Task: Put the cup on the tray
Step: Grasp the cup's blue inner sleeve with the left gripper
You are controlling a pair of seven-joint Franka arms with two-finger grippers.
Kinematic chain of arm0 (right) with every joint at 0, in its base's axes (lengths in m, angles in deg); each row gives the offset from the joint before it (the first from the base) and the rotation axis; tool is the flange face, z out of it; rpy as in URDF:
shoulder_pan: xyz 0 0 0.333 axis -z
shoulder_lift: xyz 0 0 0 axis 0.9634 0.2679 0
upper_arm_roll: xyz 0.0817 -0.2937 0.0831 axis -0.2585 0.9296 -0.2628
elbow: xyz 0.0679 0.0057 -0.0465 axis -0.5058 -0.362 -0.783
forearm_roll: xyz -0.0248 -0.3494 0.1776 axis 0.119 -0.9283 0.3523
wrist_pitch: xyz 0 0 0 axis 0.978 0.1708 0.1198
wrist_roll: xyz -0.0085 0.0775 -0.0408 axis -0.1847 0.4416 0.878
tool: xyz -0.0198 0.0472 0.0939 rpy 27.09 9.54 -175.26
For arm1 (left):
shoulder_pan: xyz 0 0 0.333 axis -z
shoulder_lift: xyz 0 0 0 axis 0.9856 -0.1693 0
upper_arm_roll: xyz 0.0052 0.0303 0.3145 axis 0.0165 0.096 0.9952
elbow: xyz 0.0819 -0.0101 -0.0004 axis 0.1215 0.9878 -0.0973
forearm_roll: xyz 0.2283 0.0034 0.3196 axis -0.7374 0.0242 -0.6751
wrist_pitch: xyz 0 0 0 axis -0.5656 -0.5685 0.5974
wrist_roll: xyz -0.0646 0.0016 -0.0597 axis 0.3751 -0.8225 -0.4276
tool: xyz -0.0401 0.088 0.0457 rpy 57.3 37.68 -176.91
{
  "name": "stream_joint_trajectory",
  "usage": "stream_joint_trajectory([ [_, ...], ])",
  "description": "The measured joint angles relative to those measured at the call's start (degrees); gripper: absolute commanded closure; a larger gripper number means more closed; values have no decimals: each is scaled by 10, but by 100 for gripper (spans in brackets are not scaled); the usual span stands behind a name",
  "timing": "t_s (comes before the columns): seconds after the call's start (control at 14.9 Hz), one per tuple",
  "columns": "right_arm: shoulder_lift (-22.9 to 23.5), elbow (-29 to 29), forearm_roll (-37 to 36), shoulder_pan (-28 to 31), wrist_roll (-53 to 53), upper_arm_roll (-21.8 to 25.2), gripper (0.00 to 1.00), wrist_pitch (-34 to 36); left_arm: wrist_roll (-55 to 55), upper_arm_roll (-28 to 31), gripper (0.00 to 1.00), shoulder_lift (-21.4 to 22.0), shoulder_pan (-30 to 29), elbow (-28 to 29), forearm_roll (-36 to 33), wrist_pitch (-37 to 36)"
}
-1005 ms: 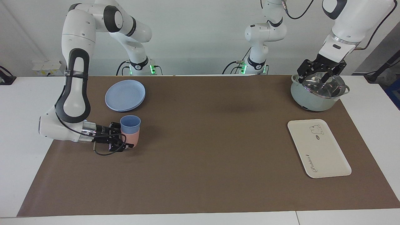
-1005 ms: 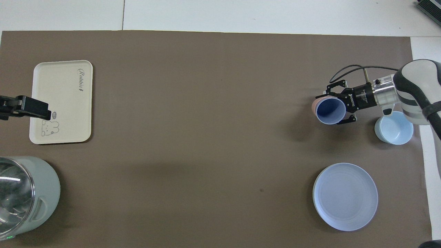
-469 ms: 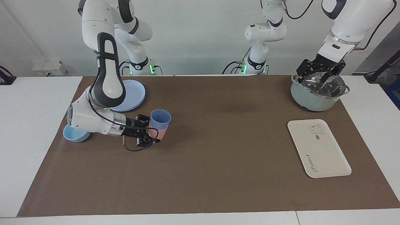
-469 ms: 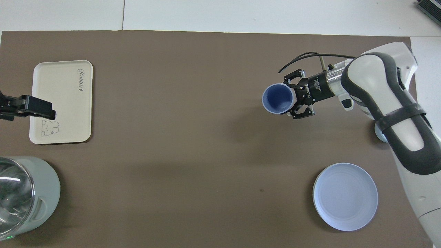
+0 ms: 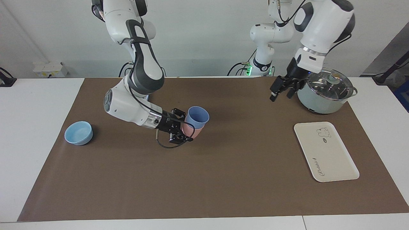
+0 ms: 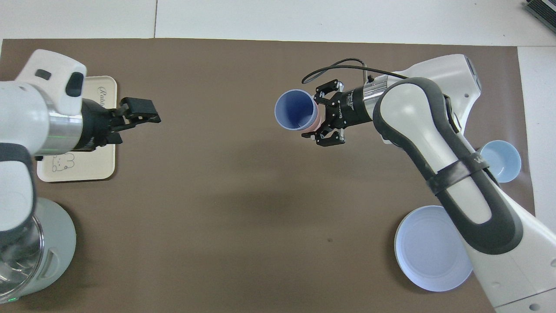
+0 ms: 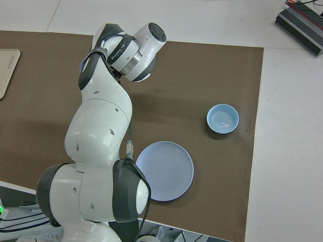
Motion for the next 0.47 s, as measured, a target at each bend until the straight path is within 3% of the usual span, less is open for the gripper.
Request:
stream_joint_trajectory([
  [0.33, -19, 0, 1, -22, 42, 0, 100, -21, 109, -2, 0, 5, 97, 18, 0, 125],
  [0.47, -19, -1, 1, -24, 42, 0, 100, -21, 127, -2, 10, 3, 119, 20, 0, 158],
])
